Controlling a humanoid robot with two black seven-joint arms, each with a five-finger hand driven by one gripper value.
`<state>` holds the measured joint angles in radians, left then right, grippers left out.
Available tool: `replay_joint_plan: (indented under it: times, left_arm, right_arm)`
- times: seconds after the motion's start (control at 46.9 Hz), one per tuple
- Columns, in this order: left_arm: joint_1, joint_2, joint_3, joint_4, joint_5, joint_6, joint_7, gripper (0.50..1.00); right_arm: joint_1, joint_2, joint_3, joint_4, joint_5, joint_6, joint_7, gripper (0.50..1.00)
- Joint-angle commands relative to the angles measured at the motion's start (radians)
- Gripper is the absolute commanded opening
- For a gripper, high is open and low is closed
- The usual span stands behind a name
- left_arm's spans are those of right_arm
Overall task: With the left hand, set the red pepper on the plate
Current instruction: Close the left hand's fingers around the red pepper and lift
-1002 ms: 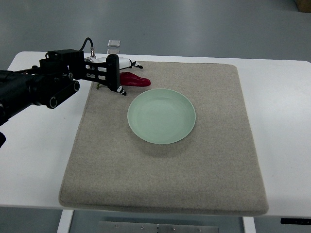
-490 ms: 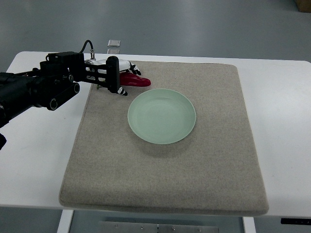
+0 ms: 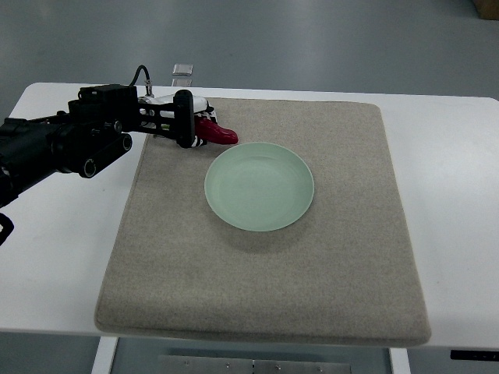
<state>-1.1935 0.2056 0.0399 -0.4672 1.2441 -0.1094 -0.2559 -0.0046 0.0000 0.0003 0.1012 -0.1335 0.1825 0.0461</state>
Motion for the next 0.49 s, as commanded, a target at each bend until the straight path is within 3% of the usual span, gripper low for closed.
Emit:
replay_joint_plan:
  times: [0.0, 0.469]
  left_arm:
    - [-0.001, 0.000, 0.000, -0.001, 0.000, -0.001, 0.001, 0.500]
    - [-0.031, 0.001, -0.026, -0.007, -0.008, 0.014, 0.006, 0.500]
  right_arm:
    - [0.000, 0.000, 0.001, 0.000, 0.000, 0.000, 0.000, 0.928]
    - [0.000, 0.000, 0.001, 0.000, 0.000, 0.000, 0.000, 0.928]
